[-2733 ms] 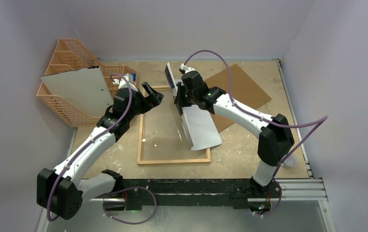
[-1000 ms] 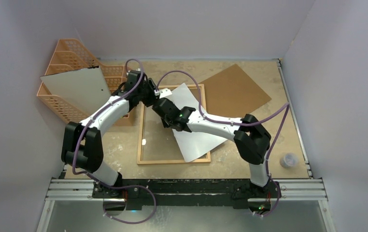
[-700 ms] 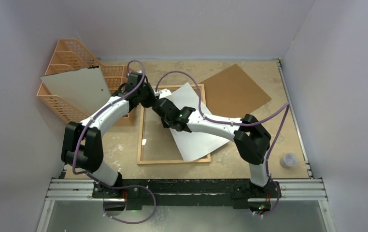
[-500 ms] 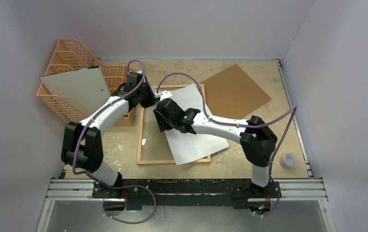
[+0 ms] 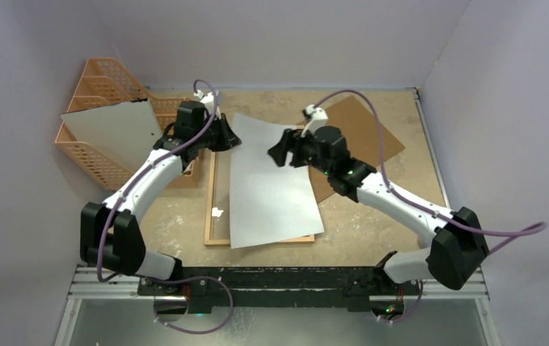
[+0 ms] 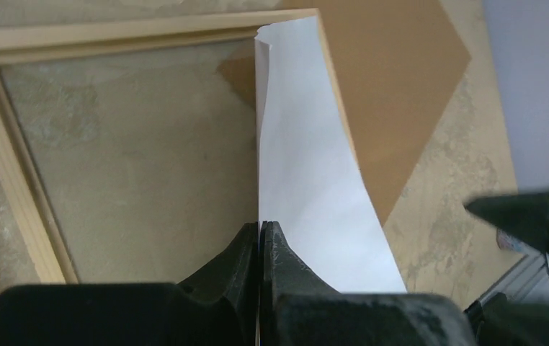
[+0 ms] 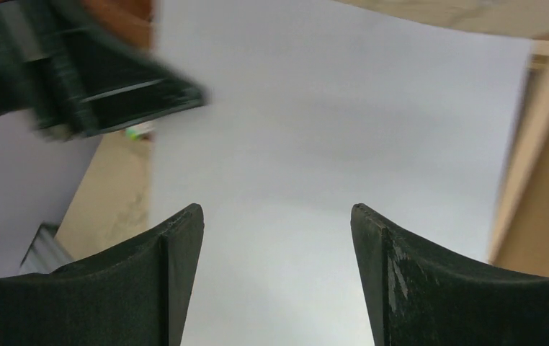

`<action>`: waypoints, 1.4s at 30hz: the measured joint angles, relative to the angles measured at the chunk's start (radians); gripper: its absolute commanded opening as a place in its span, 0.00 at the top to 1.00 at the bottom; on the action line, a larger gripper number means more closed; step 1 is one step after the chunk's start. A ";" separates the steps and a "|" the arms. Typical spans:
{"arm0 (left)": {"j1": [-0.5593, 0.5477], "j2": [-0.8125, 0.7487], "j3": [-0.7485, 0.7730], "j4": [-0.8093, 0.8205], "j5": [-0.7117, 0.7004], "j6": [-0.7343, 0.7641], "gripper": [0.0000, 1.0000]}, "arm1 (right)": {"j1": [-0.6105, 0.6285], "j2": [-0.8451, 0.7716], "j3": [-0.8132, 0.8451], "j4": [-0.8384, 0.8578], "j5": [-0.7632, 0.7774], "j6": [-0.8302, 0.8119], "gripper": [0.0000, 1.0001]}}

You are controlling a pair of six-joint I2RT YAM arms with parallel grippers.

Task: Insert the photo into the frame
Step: Turn over the photo from the photo frame.

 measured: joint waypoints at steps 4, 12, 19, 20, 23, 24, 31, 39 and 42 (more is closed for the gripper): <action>0.000 -0.077 -0.009 0.069 0.095 0.047 1.00 | -0.164 -0.046 -0.119 0.055 0.002 0.053 0.17; 0.000 -0.160 -0.035 0.130 0.255 0.105 1.00 | -0.266 -0.082 -0.244 0.130 0.042 0.075 0.15; 0.000 -0.238 -0.066 0.148 0.364 0.166 1.00 | -0.430 -0.144 -0.447 0.368 -0.092 0.011 0.16; 0.000 -0.248 -0.066 0.157 0.385 0.169 1.00 | -0.447 -0.142 -0.459 0.390 -0.113 -0.002 0.16; 0.000 -0.266 -0.066 0.184 0.440 0.171 1.00 | -0.474 -0.138 -0.470 0.450 -0.192 -0.044 0.16; 0.000 -0.272 -0.066 0.195 0.459 0.166 1.00 | -0.480 -0.138 -0.470 0.470 -0.216 -0.054 0.16; 0.000 -0.314 -0.044 0.246 0.541 0.110 1.00 | -0.520 -0.187 -0.496 0.622 -0.362 -0.063 0.16; 0.000 -0.412 0.014 0.311 0.577 0.031 1.00 | -0.539 -0.259 -0.566 0.774 -0.447 0.029 0.19; 0.000 -0.435 0.048 0.336 0.573 -0.004 1.00 | -0.539 -0.278 -0.566 0.831 -0.555 0.051 0.21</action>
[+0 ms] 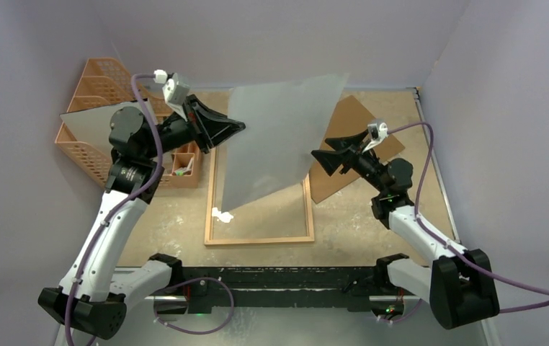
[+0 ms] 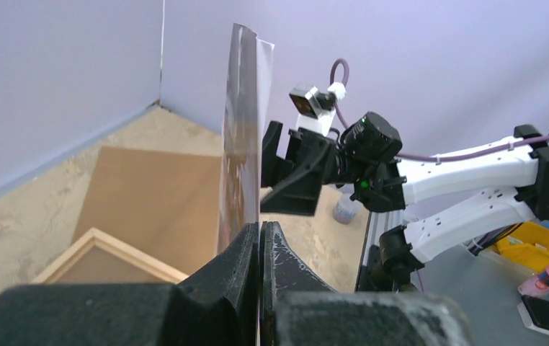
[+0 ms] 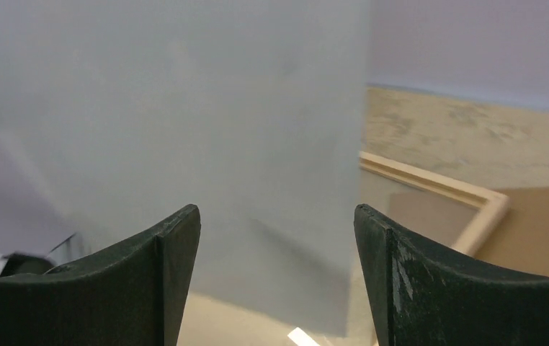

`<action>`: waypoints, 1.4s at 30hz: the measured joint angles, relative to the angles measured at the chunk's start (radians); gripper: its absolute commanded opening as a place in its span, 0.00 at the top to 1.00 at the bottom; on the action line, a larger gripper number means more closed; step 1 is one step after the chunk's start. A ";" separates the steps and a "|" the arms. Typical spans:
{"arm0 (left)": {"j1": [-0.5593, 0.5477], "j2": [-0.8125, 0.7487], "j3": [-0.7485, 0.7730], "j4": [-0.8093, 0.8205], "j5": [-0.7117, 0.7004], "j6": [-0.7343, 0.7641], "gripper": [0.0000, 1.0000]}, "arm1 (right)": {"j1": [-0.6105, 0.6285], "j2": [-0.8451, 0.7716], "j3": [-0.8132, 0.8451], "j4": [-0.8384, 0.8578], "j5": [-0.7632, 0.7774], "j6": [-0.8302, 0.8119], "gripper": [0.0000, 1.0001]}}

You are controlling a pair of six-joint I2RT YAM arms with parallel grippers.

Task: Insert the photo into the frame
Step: Turn over the photo from the photo frame.

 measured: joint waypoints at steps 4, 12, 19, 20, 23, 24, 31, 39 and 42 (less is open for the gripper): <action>0.000 -0.015 0.033 0.035 -0.010 -0.053 1.00 | 0.000 -0.038 0.000 0.082 -0.147 0.028 0.22; 0.000 -0.017 0.097 0.043 -0.010 -0.085 1.00 | 0.000 -0.104 0.005 0.073 -0.172 0.034 0.16; 0.000 -0.038 0.129 0.047 0.019 -0.109 1.00 | 0.000 -0.119 0.056 0.029 -0.055 0.031 0.12; 0.000 -0.042 0.133 0.048 0.027 -0.113 1.00 | 0.000 -0.112 0.070 0.030 -0.060 0.030 0.12; 0.000 -0.048 0.152 0.050 0.051 -0.129 1.00 | 0.000 -0.087 0.113 0.041 -0.114 0.030 0.11; 0.000 -0.050 0.160 0.050 0.059 -0.134 1.00 | 0.000 -0.081 0.126 0.042 -0.135 0.029 0.11; 0.000 -0.084 0.212 0.038 0.069 -0.147 1.00 | 0.000 -0.073 0.193 0.047 -0.275 0.025 0.14; 0.000 -0.062 0.259 -0.040 -0.011 -0.135 1.00 | 0.000 -0.074 0.208 0.034 -0.329 0.024 0.13; 0.000 -0.032 0.287 -0.152 -0.102 -0.096 1.00 | 0.000 -0.073 0.214 -0.031 -0.256 0.016 0.13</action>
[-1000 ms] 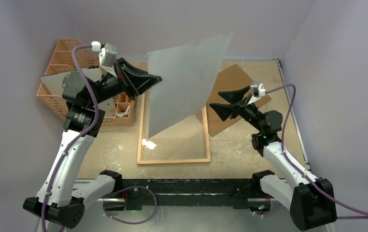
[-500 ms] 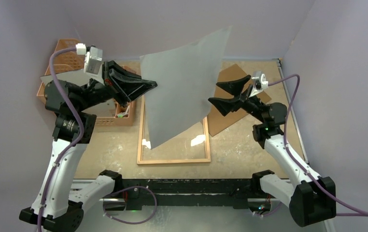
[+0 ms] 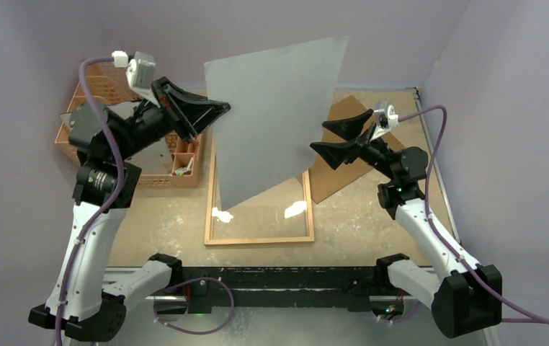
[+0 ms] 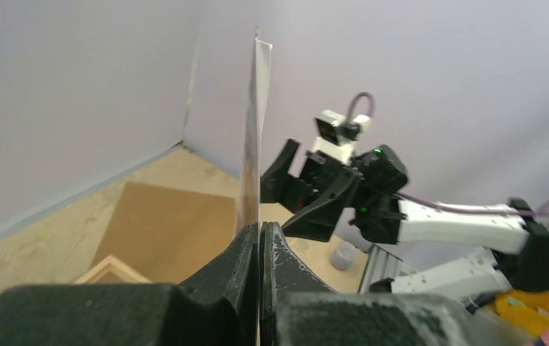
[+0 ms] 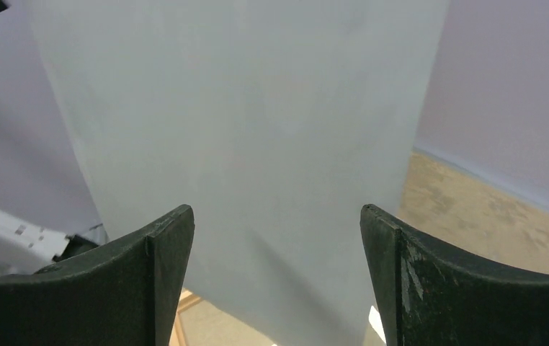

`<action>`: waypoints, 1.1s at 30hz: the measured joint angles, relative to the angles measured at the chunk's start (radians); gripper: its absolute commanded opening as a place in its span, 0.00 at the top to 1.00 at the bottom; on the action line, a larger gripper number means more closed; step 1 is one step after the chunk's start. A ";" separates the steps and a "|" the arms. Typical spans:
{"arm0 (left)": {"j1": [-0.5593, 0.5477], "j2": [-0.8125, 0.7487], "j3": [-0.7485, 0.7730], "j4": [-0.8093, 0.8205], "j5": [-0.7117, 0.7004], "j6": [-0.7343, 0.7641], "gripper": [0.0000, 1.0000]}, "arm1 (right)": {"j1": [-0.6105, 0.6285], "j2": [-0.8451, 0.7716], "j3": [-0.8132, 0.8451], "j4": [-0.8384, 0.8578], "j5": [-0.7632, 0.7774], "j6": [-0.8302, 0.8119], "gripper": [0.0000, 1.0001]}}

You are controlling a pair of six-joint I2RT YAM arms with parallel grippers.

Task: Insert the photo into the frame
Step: Turn over the photo from the photo frame.

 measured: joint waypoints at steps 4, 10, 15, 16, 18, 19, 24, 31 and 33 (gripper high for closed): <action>0.000 0.087 0.059 -0.200 -0.145 0.068 1.00 | 0.000 0.006 0.006 -0.106 0.118 -0.007 0.14; 0.000 0.278 0.048 -0.402 -0.356 0.132 1.00 | 0.000 0.001 0.000 -0.230 0.238 -0.007 0.14; 0.000 0.448 -0.039 -0.486 -0.500 0.148 1.00 | 0.000 -0.034 -0.034 -0.320 0.310 -0.008 0.15; 0.000 0.474 -0.054 -0.499 -0.534 0.150 1.00 | 0.000 -0.037 -0.037 -0.330 0.315 -0.008 0.15; 0.000 0.518 -0.075 -0.512 -0.590 0.151 1.00 | 0.000 -0.046 -0.043 -0.350 0.331 -0.008 0.15; 0.000 0.533 -0.081 -0.514 -0.606 0.151 1.00 | 0.000 -0.048 -0.044 -0.357 0.333 -0.008 0.15; 0.003 0.582 -0.105 -0.457 -0.625 0.173 1.00 | 0.000 -0.048 -0.058 -0.361 0.337 -0.003 0.16; 0.003 0.714 -0.089 -0.388 -0.559 0.204 1.00 | 0.000 -0.048 -0.061 -0.369 0.340 0.003 0.16; 0.004 0.737 -0.089 -0.382 -0.550 0.204 1.00 | 0.000 -0.048 -0.064 -0.370 0.341 0.003 0.16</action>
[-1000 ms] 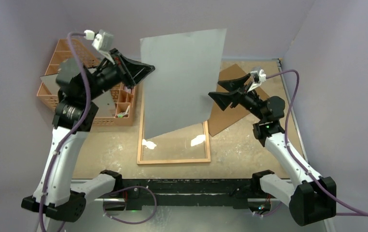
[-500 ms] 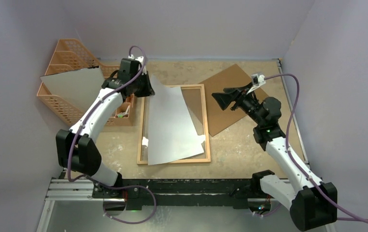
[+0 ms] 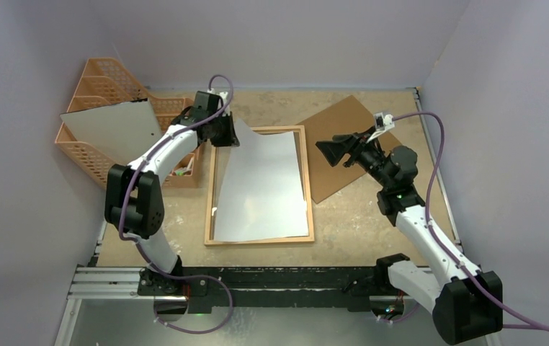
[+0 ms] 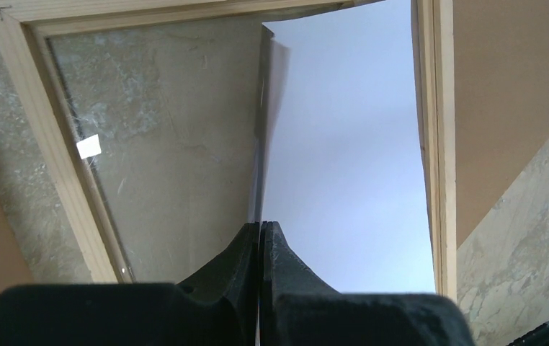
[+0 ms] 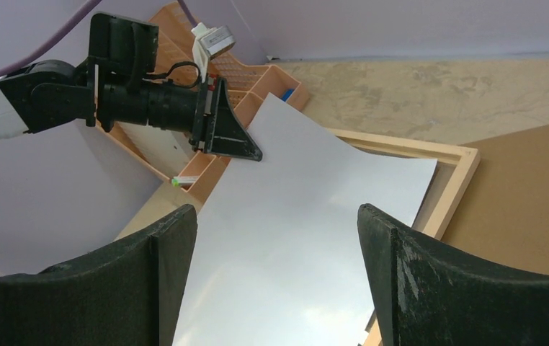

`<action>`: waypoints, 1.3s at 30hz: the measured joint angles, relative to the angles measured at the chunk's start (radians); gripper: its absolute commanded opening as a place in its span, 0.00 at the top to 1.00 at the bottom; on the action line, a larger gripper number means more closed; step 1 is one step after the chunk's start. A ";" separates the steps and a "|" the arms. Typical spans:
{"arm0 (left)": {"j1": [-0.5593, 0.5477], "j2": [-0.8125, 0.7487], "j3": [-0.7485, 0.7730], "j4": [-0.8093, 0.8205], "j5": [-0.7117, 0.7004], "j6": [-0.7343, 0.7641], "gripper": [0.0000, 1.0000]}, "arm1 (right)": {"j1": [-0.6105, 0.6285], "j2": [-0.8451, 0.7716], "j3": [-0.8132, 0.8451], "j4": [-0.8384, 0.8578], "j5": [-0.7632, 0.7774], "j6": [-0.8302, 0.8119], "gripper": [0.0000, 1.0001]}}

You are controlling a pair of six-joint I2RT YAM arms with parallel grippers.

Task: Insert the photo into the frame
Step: Turn over the photo from the photo frame.

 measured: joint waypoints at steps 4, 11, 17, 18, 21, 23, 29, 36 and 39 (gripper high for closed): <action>0.000 0.021 0.000 0.019 0.012 0.000 1.00 | 0.000 0.000 -0.013 -0.004 0.000 0.002 0.17; 0.000 0.023 0.000 0.078 0.053 -0.001 0.96 | 0.000 0.000 -0.023 -0.004 0.000 0.008 0.17; 0.000 0.023 -0.001 0.078 0.019 -0.021 0.65 | 0.000 0.000 -0.024 -0.006 0.000 0.008 0.17; 0.000 0.023 -0.001 0.074 0.007 -0.028 0.61 | 0.000 0.000 -0.024 -0.007 0.000 0.008 0.17; 0.000 0.023 -0.001 0.053 -0.037 -0.041 0.51 | 0.000 0.000 -0.024 -0.011 0.009 0.008 0.18; 0.000 0.023 -0.001 0.042 -0.069 -0.050 0.42 | 0.000 0.000 -0.024 -0.016 0.018 0.008 0.18; 0.000 0.023 0.000 -0.012 -0.184 -0.054 0.27 | 0.000 0.002 -0.024 -0.046 0.046 0.008 0.17; 0.000 0.014 0.007 -0.096 -0.346 -0.047 0.23 | 0.000 0.018 -0.024 -0.131 0.126 0.018 0.18; 0.000 -0.012 0.007 -0.127 -0.385 -0.034 0.23 | 0.000 0.045 -0.024 -0.182 0.180 0.034 0.18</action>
